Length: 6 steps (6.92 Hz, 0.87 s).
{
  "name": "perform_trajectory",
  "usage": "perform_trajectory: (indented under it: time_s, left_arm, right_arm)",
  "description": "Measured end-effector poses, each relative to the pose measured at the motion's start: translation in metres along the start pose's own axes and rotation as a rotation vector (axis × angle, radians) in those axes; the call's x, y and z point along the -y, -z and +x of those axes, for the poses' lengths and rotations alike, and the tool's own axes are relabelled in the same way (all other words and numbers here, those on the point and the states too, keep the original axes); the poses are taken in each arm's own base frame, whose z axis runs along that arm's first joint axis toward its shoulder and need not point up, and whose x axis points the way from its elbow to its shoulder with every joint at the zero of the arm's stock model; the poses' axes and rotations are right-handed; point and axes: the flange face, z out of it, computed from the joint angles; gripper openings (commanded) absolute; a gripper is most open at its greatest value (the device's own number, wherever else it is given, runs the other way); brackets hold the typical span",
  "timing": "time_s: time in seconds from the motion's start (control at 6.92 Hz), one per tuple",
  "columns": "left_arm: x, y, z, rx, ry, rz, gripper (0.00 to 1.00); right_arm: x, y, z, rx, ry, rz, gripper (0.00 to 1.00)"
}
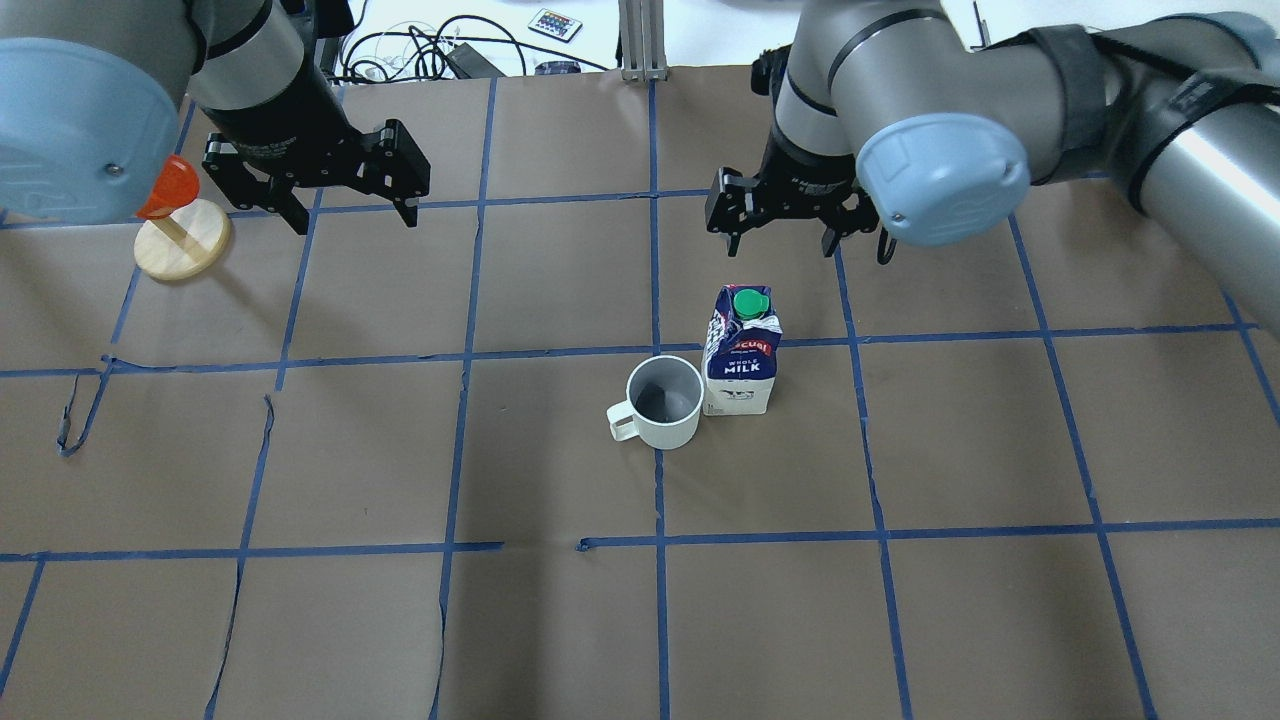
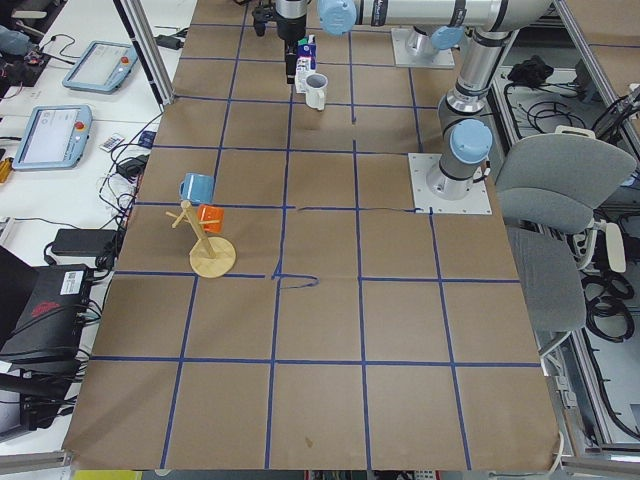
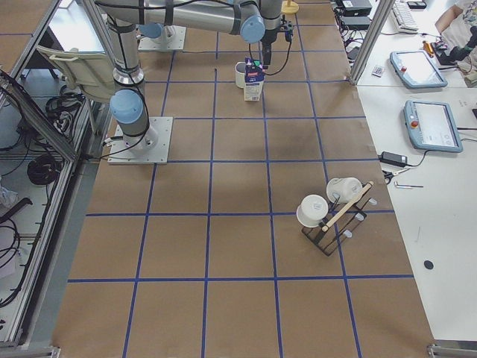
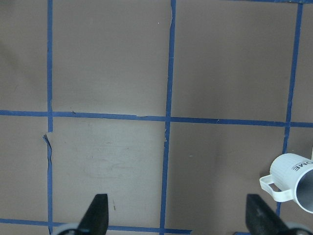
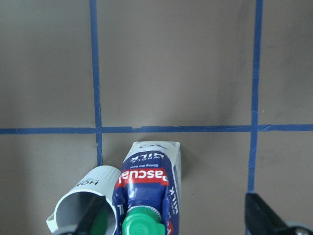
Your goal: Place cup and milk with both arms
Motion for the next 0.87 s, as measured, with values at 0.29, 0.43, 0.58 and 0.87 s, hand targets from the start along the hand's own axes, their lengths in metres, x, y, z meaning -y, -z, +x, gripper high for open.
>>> perform_trajectory:
  time_s: [0.29, 0.43, 0.58, 0.87]
  left_arm:
    - [0.000, 0.001, -0.005, -0.001, 0.009, -0.002, 1.00]
    - [0.001, 0.001, -0.008, -0.001, 0.015, -0.003, 1.00]
    - [0.001, 0.001, -0.009, -0.002, 0.017, -0.003, 1.00]
    - [0.001, 0.002, -0.009, -0.002, 0.018, -0.002, 1.00]
  right_arm:
    - [0.006, 0.036, 0.044, -0.020, -0.080, 0.054, 1.00]
    - [0.001, 0.047, 0.054, -0.030, -0.094, 0.062, 1.00]
    - [-0.008, 0.051, 0.059, -0.054, -0.090, 0.036, 1.00]
    - [-0.026, 0.053, 0.066, -0.088, -0.002, -0.049, 1.00]
